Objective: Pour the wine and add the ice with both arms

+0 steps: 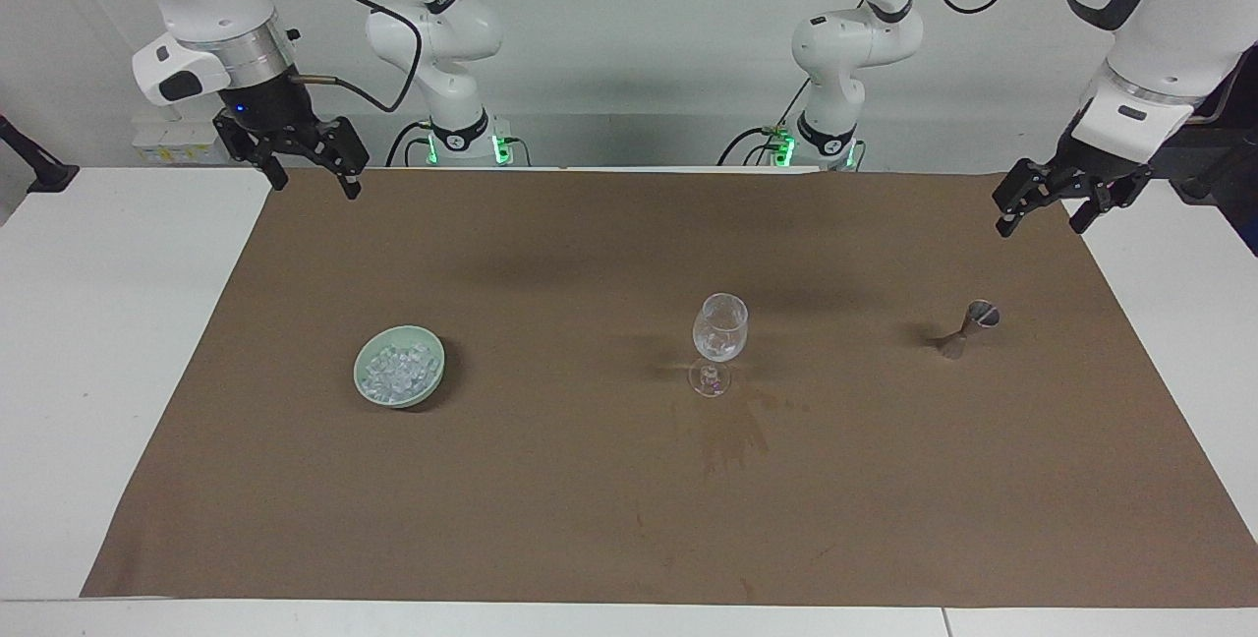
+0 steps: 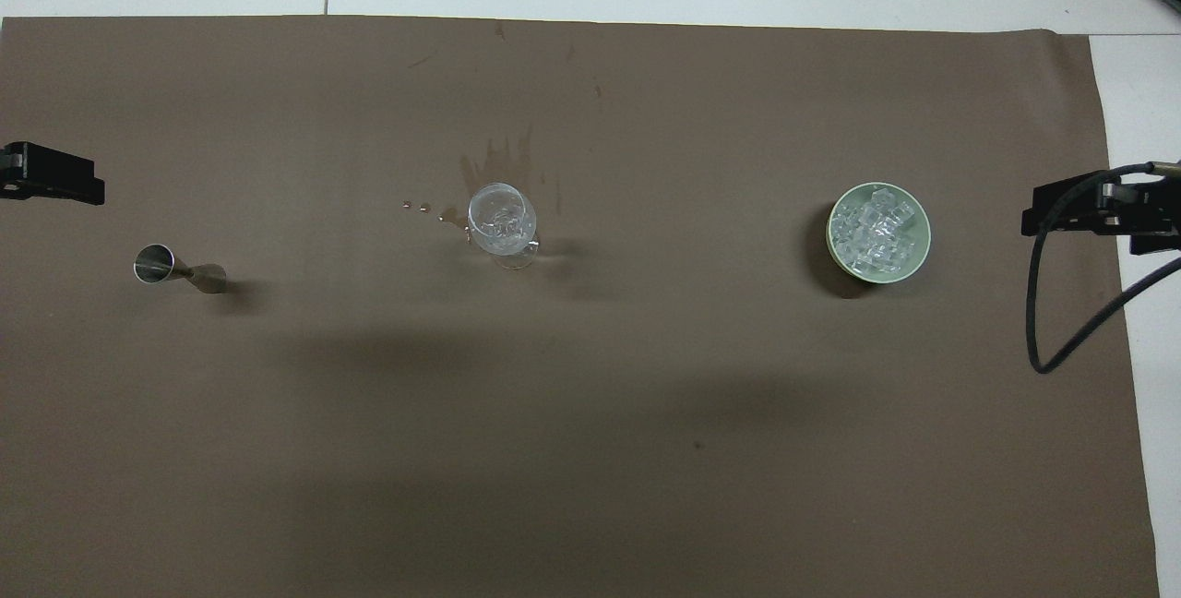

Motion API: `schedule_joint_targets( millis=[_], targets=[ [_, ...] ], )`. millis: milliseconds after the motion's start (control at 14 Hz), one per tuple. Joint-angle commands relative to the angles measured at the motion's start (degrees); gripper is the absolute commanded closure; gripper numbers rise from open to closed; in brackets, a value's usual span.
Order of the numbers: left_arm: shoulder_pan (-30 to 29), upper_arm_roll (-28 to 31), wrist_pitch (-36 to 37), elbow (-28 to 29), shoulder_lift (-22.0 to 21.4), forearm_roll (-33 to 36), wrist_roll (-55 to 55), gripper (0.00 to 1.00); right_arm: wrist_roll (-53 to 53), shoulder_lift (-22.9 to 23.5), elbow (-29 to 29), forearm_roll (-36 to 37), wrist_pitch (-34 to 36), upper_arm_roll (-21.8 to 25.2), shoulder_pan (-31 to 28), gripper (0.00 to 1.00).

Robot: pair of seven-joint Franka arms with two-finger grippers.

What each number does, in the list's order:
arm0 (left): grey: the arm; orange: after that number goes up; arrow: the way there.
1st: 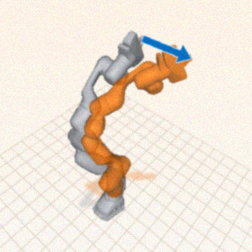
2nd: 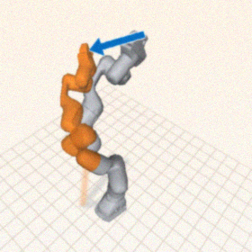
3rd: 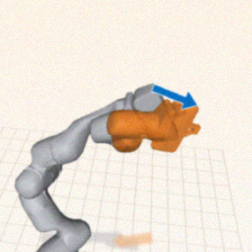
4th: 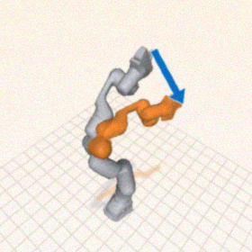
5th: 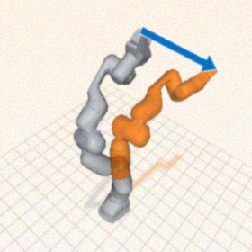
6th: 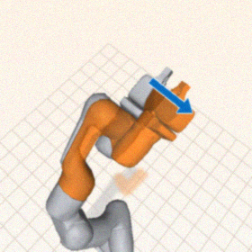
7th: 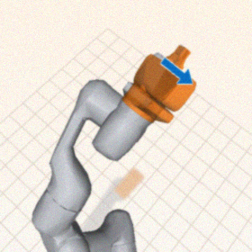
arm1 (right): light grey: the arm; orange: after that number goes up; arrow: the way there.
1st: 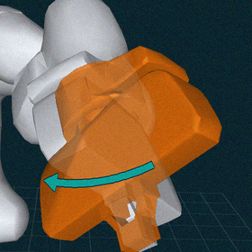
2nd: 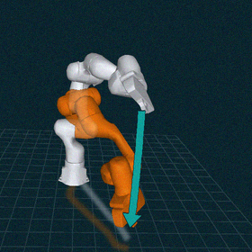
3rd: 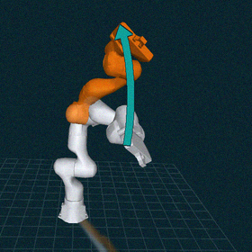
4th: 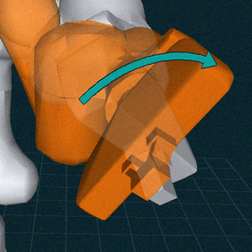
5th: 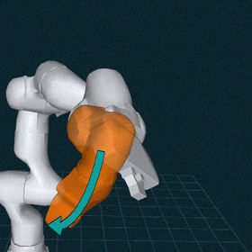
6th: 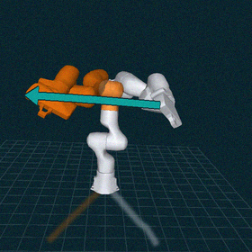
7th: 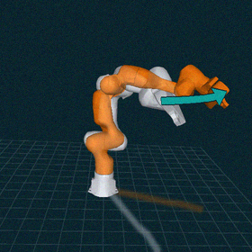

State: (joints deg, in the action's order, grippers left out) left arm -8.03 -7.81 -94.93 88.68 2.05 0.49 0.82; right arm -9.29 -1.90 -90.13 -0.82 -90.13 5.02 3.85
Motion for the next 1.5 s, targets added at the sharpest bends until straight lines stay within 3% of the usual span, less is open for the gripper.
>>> schedule_joint_targets(
  millis=[0,1429],
  targets=[
    [1.08,0.78,-0.60,0.18,-0.11,0.74,0.32,0.00,3.04,-2.06,-1.20,-0.95,1.95,0.52,-0.16,0.00],
    [1.08,0.69,-0.43,0.18,-0.11,0.21,-0.11,0.00,2.87,-2.06,-0.40,0.91,5.23,0.96,-0.16,0.00]
  ],
)
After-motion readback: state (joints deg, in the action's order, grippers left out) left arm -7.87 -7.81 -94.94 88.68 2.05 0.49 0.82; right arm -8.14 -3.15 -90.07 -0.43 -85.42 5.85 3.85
